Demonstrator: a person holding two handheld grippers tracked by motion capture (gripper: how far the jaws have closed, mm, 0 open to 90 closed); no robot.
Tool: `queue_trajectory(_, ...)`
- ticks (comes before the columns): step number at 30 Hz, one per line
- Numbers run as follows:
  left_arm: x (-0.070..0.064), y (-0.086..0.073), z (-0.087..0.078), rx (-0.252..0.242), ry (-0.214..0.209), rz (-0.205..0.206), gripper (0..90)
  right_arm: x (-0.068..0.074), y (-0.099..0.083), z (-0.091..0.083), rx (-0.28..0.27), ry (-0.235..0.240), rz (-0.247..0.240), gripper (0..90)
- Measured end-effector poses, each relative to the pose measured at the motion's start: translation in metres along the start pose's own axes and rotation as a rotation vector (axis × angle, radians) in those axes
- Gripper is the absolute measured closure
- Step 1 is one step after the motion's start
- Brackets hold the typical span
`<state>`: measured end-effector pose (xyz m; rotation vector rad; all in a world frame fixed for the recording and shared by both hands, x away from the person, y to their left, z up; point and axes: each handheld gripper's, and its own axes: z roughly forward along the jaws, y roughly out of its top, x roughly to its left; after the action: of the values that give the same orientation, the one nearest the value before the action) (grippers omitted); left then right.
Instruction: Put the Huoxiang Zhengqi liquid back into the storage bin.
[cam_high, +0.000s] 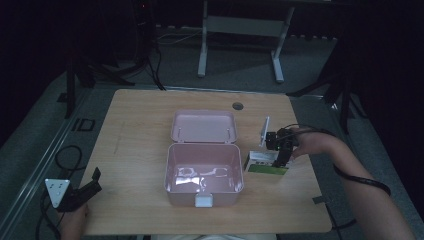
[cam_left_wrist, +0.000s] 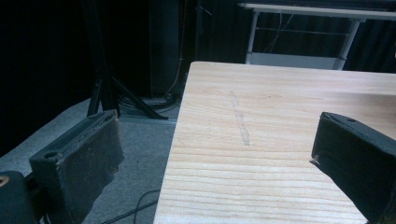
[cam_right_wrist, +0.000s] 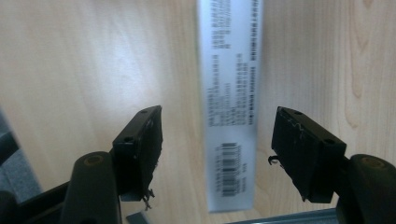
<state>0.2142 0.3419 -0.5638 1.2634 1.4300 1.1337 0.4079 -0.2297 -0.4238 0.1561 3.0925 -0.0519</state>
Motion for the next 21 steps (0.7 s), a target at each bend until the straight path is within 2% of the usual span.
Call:
queue_trajectory(2,0.0,0.0,0.0,0.0,0.001,0.0,2.1,-0.004,0.0,0.004,-0.006,-0.013,0.009,35.2)
queue_trajectory(13,0.0,0.0,0.0,0.001,0.002,0.0,2.1,-0.009,0.006,0.025,0.003,0.013,0.008,45.6)
queue_trajectory(15,-0.001,0.0,0.0,0.001,0.002,0.001,2.1,-0.01,0.007,0.028,0.003,0.026,0.009,49.2)
queue_trajectory(16,-0.001,0.0,0.0,0.001,0.001,0.001,2.1,-0.01,0.008,0.031,0.009,0.039,0.008,56.1)
queue_trajectory(17,-0.001,0.0,0.0,0.001,0.002,0.001,2.1,-0.01,0.009,0.031,0.012,0.041,0.007,58.0)
queue_trajectory(21,-0.001,0.0,0.0,0.003,0.002,0.002,2.1,-0.011,0.01,0.033,0.023,0.038,0.013,60.0)
